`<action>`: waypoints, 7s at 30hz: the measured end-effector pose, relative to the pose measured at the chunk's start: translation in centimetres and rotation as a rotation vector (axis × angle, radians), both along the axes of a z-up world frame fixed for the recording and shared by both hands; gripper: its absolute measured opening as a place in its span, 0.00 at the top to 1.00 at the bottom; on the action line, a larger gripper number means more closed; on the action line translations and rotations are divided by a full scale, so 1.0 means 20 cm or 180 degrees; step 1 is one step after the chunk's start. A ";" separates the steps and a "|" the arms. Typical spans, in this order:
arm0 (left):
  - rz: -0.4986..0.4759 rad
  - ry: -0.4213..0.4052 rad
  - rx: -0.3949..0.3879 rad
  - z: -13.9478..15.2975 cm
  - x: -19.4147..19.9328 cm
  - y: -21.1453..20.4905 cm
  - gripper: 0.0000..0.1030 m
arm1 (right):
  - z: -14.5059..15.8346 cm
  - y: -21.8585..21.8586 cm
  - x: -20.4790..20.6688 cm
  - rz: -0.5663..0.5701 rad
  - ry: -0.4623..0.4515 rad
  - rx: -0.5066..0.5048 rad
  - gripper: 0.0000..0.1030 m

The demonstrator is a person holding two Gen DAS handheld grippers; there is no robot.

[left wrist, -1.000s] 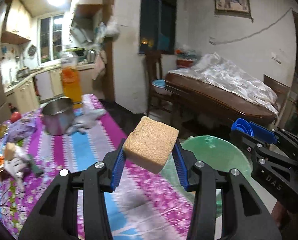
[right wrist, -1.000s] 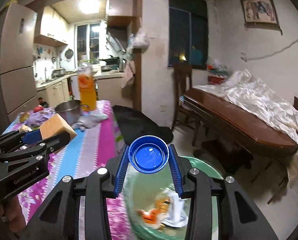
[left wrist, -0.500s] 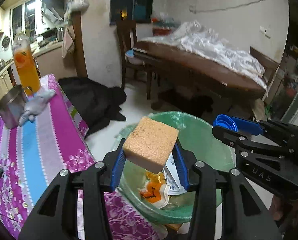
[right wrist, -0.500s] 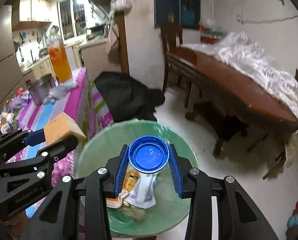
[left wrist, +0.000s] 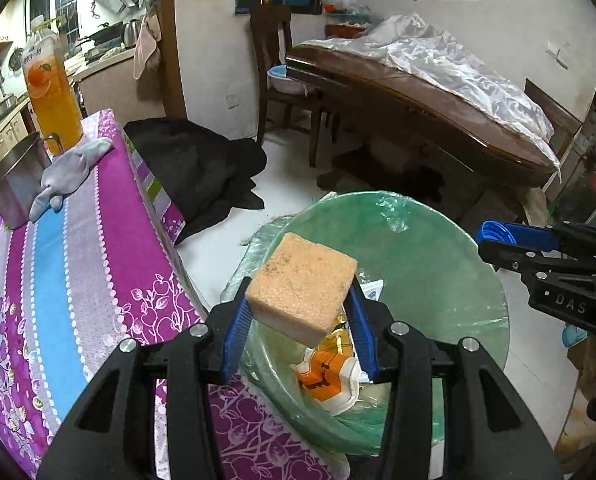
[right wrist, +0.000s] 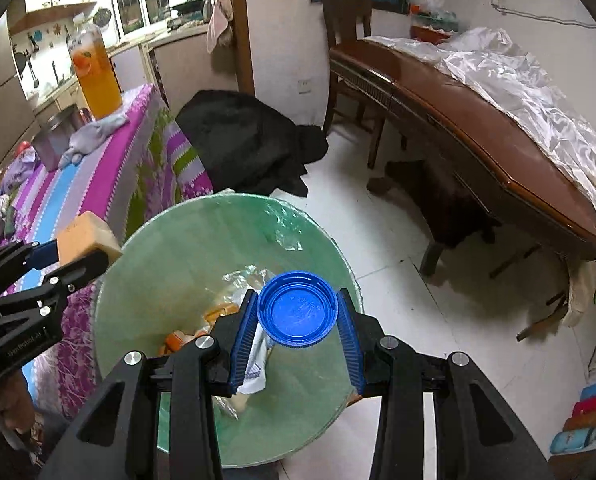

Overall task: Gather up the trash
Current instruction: 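Open the left tool over the bin while the right tool releases the blue cap, then grasp the orange-and-white wrapper with the left tool while the right tool grasps the green scrubber, then carry the wrapper and green scrubber over the green bin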

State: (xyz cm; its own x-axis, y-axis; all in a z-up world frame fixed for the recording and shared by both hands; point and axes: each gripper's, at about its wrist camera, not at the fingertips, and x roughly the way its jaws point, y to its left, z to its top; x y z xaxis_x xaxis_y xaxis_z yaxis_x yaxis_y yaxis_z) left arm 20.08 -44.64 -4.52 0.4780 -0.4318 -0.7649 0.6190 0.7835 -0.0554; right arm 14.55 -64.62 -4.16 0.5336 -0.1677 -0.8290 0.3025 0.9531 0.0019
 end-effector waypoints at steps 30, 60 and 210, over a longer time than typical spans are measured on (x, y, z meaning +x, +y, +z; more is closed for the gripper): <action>0.0030 0.0031 0.0151 -0.03 0.01 -0.04 0.32 | -0.01 -0.01 -0.01 -0.0024 -0.0084 0.0092 0.35; 0.0762 -0.0373 0.0008 0.09 0.10 1.01 0.25 | 0.15 1.01 -0.12 0.0710 -0.1494 0.0138 0.05; 0.0197 0.0457 -0.0882 0.12 -0.11 0.07 0.93 | 0.04 0.15 -0.29 -0.0705 -0.0765 0.0112 0.84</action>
State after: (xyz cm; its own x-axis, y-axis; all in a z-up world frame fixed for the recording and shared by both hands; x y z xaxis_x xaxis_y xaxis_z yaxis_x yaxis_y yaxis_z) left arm 17.80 -43.33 -2.11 0.4056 -0.6066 -0.6837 0.5410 0.7623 -0.3553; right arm 8.67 -61.66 -3.42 0.6683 -0.2751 -0.6911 0.4893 0.8624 0.1300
